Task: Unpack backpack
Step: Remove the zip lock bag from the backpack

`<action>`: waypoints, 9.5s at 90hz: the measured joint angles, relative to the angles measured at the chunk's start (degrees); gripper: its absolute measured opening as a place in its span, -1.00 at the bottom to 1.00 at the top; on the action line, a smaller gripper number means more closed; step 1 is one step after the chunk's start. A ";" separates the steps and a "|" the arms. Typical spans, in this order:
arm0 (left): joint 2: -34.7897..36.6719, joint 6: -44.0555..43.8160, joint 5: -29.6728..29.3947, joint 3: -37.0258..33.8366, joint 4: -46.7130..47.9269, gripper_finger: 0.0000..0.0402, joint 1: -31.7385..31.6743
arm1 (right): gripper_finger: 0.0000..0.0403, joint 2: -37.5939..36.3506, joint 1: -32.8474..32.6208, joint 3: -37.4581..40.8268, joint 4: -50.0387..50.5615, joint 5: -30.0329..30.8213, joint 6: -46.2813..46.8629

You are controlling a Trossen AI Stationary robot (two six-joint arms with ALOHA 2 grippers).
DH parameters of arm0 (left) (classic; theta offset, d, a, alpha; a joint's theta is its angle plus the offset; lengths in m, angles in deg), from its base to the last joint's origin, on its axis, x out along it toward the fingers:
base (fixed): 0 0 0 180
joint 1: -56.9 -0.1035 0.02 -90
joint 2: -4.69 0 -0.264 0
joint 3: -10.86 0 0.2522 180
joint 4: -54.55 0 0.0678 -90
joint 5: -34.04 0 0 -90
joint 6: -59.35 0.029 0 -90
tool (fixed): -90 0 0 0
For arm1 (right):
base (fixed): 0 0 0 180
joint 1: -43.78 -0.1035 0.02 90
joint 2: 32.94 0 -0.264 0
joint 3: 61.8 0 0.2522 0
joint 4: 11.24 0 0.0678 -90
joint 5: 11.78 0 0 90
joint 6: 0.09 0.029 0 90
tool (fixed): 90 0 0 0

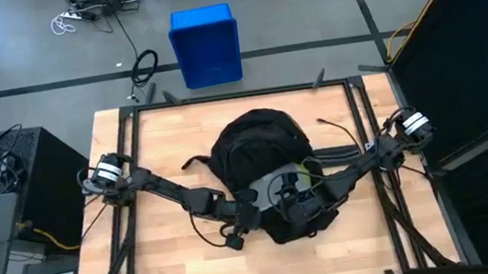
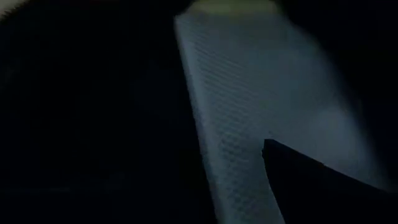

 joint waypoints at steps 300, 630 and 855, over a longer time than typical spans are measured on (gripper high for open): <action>-1.53 -15.28 -25.52 0.15 6.30 0.18 -3.90 | -0.41 7.99 5.14 -7.80 3.09 -2.94 -5.47; 20.51 -11.03 -45.16 18.98 36.01 -0.75 11.36 | -1.00 0.83 -2.70 -20.02 6.76 28.17 -14.29; 19.76 -13.66 -45.32 -13.62 -8.97 -1.00 5.67 | -0.58 -4.94 -8.15 -19.98 10.01 25.55 -7.13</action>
